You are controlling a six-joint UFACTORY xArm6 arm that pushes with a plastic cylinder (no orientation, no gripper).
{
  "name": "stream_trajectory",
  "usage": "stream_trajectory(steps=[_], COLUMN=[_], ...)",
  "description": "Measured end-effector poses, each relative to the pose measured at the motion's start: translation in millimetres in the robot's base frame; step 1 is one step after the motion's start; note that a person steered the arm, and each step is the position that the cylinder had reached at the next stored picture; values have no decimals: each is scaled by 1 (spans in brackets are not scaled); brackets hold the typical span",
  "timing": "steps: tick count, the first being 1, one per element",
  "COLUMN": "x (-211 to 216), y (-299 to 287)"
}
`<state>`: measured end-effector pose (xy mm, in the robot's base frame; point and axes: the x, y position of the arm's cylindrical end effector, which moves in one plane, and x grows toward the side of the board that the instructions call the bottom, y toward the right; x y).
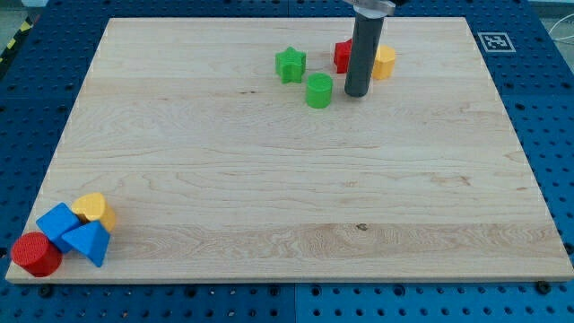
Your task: Slide green circle along with the green star to the top center
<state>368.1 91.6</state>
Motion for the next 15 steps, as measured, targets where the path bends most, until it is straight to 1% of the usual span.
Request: stream_trajectory(steps=[1,3,5,7,8,10,13,15], x=[11,12,-2,-25,-21,13,20,-8], y=[-10,-33,-53,-67,-65,-51,-106,-106])
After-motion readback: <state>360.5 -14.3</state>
